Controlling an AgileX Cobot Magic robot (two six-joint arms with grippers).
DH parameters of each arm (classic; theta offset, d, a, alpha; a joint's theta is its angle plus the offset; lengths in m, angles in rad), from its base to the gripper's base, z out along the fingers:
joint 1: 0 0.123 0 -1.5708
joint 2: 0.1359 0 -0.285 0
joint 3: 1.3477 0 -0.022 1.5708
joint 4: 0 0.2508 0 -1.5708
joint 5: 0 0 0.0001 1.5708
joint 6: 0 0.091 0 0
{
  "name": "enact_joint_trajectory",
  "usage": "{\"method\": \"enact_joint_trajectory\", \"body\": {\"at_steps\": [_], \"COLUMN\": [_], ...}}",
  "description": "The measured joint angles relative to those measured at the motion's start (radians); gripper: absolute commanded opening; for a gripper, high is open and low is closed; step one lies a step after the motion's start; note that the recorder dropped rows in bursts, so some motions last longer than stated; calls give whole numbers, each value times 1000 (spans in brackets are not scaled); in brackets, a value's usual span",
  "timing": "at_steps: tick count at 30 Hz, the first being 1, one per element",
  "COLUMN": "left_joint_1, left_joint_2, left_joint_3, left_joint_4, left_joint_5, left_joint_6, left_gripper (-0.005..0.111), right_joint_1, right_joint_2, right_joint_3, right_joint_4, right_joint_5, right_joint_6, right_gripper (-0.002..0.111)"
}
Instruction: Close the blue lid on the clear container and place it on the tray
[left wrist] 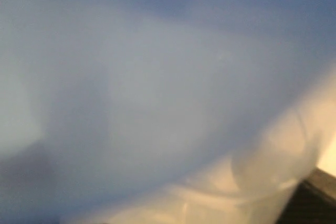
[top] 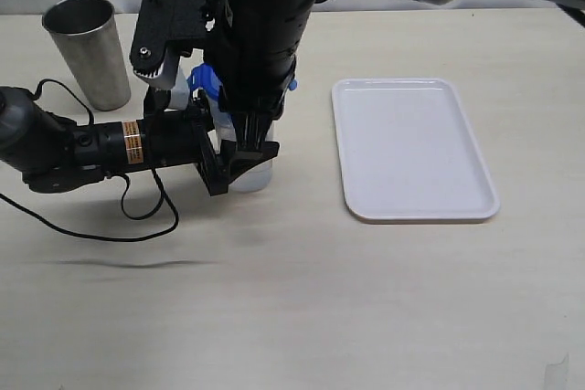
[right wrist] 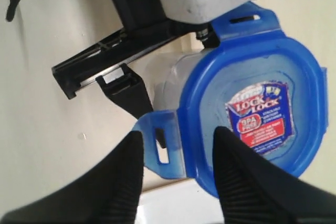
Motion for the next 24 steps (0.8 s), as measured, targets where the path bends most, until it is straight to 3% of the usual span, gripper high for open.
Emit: {"method": "enact_joint_trajectory", "body": {"at_steps": [5, 24], "left_joint_1": [0, 0], "left_joint_2": [0, 0], "left_joint_3": [0, 0], "left_joint_4": [0, 0], "left_joint_5": [0, 4], "left_joint_6": [0, -2], "left_gripper": [0, 0], "right_joint_1": [0, 10], "right_joint_2": [4, 3], "right_joint_3": [-2, 88], "right_joint_4": [-4, -77], "right_joint_5": [-19, -117], "right_joint_6": [0, -70], "right_gripper": [28, 29]}}
